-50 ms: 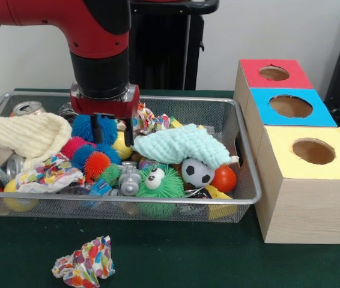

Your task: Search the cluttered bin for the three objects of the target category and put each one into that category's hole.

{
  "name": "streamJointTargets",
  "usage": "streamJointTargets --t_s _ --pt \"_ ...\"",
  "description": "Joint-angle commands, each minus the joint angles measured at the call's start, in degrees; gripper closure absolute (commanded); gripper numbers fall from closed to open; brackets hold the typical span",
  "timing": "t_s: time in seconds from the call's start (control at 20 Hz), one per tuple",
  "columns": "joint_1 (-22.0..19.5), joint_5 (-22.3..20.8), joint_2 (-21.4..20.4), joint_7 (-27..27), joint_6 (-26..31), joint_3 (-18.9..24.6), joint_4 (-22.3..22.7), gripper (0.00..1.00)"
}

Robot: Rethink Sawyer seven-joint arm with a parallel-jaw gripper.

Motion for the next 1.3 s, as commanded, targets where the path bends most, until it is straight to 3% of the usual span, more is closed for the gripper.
streamJointTargets --t_s 0.05,0.35,1.0,1.3 --pt "-0.3 -0.1 0.4 -8.6 0.8 1.3 -1.0 0.0" --pt "-0.1 -0.3 0.5 -8.3 0.7 1.1 -1.3 0.0" --pt "1.3 0.2 3.3 -10.4 5.4 1.5 -8.0 0.0" --pt "1.4 -0.1 3.7 -10.9 4.4 1.4 -8.7 0.0"
